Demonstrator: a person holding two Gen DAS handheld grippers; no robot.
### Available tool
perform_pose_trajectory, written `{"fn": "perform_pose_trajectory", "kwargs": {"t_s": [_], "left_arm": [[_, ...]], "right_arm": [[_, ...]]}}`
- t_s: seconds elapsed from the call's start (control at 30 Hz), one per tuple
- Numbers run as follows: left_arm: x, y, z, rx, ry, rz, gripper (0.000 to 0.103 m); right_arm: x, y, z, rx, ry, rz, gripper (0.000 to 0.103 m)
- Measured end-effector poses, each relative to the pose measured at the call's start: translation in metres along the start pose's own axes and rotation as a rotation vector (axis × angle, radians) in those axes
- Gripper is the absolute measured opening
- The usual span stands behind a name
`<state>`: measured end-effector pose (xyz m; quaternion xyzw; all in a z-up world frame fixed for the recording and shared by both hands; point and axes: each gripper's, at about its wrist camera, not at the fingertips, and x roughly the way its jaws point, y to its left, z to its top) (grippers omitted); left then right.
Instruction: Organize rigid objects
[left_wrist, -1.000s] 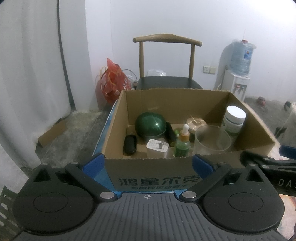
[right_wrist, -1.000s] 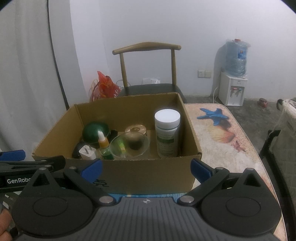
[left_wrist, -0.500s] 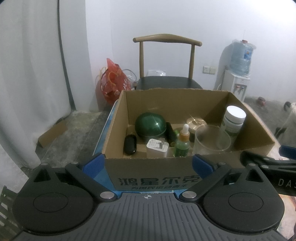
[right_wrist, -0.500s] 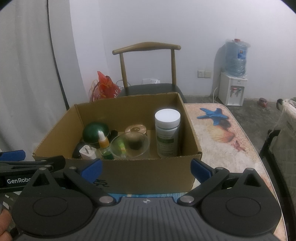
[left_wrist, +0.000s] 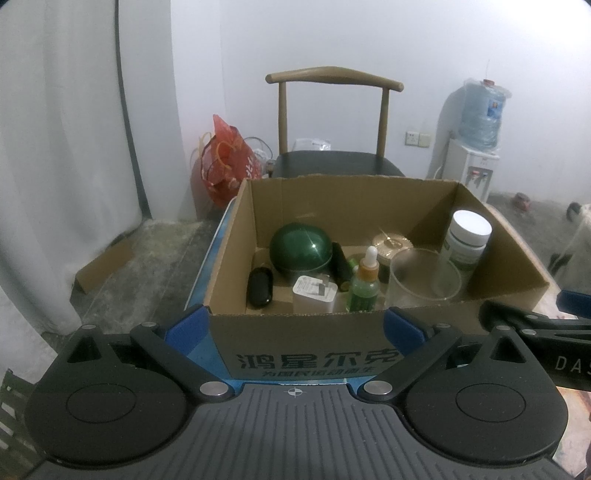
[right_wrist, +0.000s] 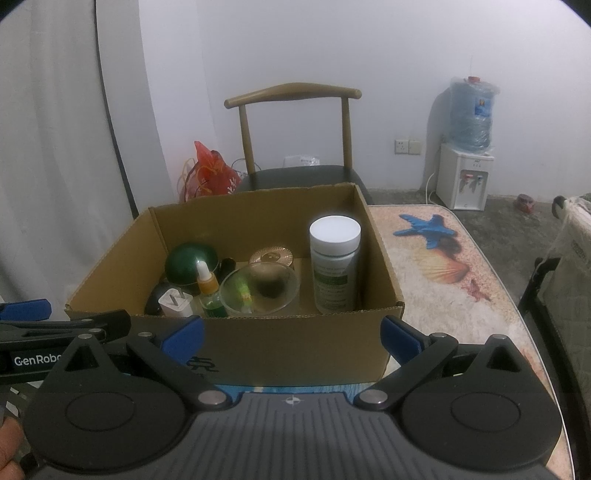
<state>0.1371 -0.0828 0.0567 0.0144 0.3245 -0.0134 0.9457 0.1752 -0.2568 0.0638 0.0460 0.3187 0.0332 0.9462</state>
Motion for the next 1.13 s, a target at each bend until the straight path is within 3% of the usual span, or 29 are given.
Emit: {"fn": "perform_pose_trajectory", "kwargs": {"t_s": [1.13], "left_arm": [[-0.0005, -0.0005, -0.0005, 0.0, 0.002, -0.003, 0.101]], "right_arm": [[-0.0033, 0.0028, -0.001, 0.005, 0.003, -0.004, 0.103]]}}
